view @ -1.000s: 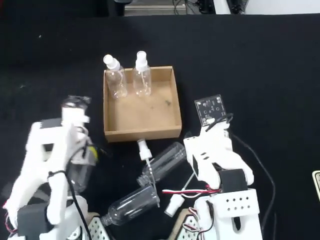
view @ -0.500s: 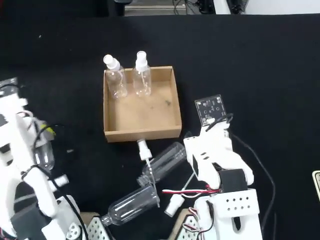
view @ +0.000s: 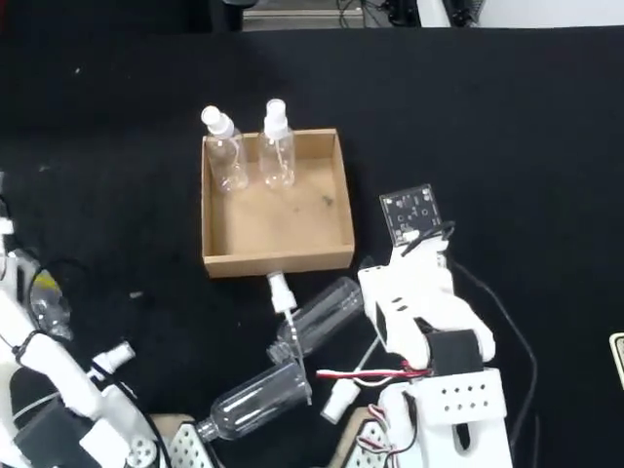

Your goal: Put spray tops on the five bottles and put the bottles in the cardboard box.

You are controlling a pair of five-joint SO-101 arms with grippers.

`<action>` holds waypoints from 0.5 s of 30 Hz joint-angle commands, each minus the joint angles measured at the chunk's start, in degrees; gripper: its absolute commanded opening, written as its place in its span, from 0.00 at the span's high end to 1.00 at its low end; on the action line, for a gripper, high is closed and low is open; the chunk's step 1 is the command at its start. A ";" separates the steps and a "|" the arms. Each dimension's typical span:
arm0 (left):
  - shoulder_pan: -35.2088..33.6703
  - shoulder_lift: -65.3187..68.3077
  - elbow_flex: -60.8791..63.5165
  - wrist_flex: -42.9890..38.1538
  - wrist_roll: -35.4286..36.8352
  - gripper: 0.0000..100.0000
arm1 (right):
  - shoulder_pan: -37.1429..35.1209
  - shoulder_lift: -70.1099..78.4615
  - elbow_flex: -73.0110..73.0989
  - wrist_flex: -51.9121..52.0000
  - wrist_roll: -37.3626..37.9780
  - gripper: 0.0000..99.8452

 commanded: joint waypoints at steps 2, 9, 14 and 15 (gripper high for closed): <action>-0.40 -1.05 -4.44 14.07 -25.58 0.74 | 0.44 -1.36 -0.22 -1.41 0.09 0.69; 4.44 -1.05 -2.51 29.63 -40.88 0.74 | 0.70 -1.45 -0.22 -1.58 0.09 0.69; 8.40 -1.05 7.08 22.15 -40.62 0.74 | 0.70 -1.45 -0.22 -1.49 0.09 0.69; 8.75 -1.05 9.19 19.96 -40.53 0.74 | 0.70 -1.45 -0.22 -1.49 0.09 0.69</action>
